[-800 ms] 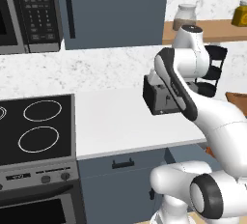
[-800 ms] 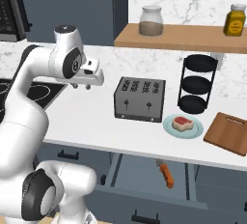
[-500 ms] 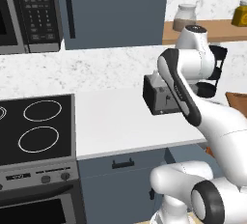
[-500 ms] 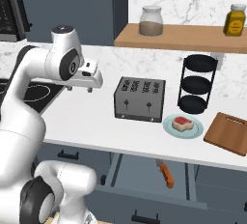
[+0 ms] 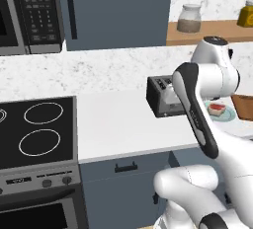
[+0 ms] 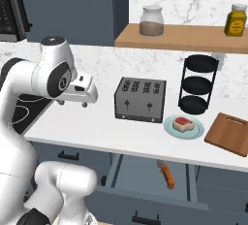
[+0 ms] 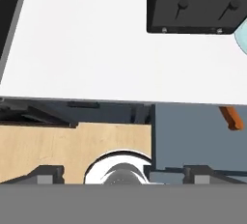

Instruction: Pick up the knife from the drawer and place it on the cutting board. Then place the meat from the plate to the cutting board.

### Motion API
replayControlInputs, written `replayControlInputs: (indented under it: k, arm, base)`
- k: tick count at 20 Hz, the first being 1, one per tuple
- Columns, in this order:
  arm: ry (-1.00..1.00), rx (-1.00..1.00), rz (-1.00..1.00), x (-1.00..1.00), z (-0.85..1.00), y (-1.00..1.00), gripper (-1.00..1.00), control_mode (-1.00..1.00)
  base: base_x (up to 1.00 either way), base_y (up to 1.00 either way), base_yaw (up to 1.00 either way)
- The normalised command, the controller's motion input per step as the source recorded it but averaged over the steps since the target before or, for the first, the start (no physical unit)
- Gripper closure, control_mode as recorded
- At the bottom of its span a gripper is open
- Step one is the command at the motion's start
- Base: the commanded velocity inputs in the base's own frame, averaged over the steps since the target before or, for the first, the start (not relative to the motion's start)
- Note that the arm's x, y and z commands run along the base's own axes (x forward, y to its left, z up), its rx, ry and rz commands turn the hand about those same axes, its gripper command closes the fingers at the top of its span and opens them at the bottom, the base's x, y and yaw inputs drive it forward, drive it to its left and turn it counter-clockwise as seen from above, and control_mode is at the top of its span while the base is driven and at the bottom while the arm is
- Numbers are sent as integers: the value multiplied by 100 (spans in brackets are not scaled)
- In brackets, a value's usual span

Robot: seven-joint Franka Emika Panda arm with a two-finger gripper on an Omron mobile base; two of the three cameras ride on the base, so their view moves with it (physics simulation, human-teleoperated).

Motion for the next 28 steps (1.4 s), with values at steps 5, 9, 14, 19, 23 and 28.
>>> replayControlInputs:
  k: [5,9,14,19,23,28]
  arm:
    - [1,0,0,-64,-32,0,-100,-100]
    - [0,0,0,-63,-54,0,-100,-100]
    - [0,0,-1,-37,-29,0,-100,100]
    - [0,0,0,0,0,0,-100,100]
    - [0,0,0,0,0,0,-100,100]
    - [0,0,0,0,0,0,-100,100]
  base:
    - [0,0,0]
    - [0,0,0]
    - [-34,-11,0]
    - [-81,-77,0]
    - [-42,-100,5]
    - [-3,-100,16]
